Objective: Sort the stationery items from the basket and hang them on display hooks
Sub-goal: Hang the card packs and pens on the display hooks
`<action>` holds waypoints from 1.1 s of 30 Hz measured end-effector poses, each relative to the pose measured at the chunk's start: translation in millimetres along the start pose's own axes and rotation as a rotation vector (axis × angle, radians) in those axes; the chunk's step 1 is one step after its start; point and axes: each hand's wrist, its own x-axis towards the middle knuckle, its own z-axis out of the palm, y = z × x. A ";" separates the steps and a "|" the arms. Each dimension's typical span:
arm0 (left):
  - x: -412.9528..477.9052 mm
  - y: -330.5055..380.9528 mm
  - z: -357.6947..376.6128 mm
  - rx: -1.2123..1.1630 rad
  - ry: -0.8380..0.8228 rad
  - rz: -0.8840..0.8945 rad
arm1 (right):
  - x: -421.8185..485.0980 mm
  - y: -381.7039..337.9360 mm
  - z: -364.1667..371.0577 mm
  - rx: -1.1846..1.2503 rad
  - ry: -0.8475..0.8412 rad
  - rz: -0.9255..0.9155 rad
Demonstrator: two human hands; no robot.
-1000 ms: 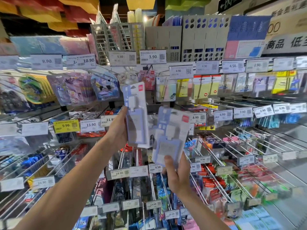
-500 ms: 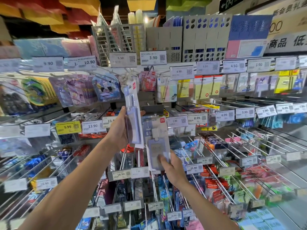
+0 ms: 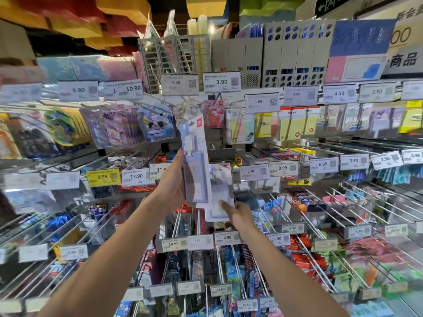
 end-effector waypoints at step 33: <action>-4.6 -0.1 1.3 -0.064 -0.053 0.075 | -63.1 14.0 -29.6 0.021 -0.364 -0.330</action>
